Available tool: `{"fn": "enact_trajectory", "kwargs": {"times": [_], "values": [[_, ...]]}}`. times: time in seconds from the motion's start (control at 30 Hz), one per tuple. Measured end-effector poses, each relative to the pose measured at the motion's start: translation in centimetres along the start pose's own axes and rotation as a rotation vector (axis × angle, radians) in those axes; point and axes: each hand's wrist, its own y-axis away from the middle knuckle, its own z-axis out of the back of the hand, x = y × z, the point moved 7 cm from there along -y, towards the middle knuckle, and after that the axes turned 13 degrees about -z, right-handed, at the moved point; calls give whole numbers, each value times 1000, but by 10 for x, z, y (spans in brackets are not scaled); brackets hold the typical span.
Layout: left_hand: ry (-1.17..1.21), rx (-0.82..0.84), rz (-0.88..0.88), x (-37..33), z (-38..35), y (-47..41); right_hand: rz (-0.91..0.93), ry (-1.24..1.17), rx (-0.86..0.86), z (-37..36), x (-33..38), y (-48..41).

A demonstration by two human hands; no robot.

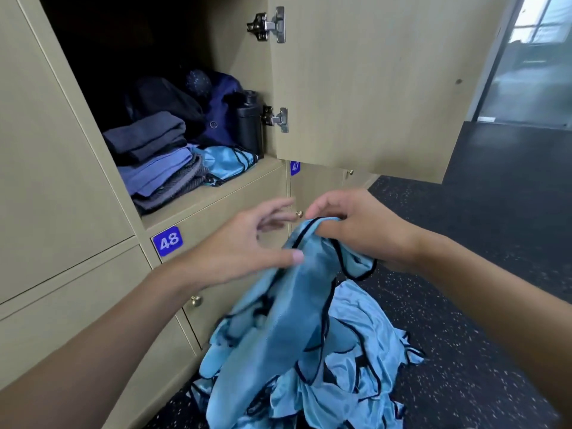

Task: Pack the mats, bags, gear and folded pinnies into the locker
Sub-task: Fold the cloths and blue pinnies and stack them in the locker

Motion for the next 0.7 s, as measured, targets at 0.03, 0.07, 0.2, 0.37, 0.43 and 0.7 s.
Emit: {"fn": "enact_trajectory", "kwargs": {"times": [0.03,0.07,0.2,0.37,0.43,0.7], "values": [[36,44,-26,-2,-11,0,-2,-13,8,-3,2,1],[88,41,-47,-4,-18,1,-7,-30,15,-6,4,1],[99,-152,-68,-9,-5,0,-73,-144,23,-4,7,0],[139,-321,-35,-4,19,8,-144,-308,185,-1,1,5],[154,-381,-20,-4,25,10,-137,-301,284,-4,2,11],[255,-480,53,-5,34,18,72,-172,153,-6,18,15]]}}
